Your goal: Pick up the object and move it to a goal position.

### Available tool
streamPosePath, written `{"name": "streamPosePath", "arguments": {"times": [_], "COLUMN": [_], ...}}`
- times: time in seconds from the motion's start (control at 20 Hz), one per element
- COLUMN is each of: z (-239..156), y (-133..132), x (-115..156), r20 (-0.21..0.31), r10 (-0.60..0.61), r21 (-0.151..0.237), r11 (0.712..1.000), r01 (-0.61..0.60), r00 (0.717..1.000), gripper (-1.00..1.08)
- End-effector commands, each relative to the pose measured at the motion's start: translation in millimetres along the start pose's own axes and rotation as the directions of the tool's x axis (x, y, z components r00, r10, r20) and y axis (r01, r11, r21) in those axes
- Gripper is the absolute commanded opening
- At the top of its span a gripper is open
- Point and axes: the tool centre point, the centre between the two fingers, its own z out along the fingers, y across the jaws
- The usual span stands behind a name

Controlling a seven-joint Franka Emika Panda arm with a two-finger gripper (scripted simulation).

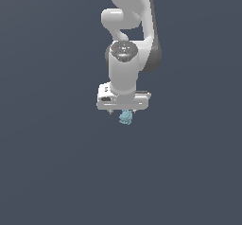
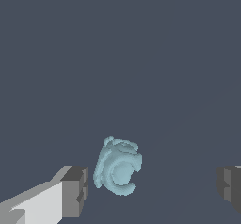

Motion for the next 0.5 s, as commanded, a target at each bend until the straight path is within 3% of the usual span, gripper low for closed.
{"name": "streamPosePath", "arguments": {"times": [0.0,0.45], "z": [5,40], "y": [-2,-14], "x": [-3,-24], "r20": [-0.001,-0.017], "r10": [0.015,0.140], "r21": [0.001,0.008], "r11": [1.000,0.990], "r01": [-0.015,-0.140], "r00": [1.000,0.990], "gripper": [1.00,1.00]}}
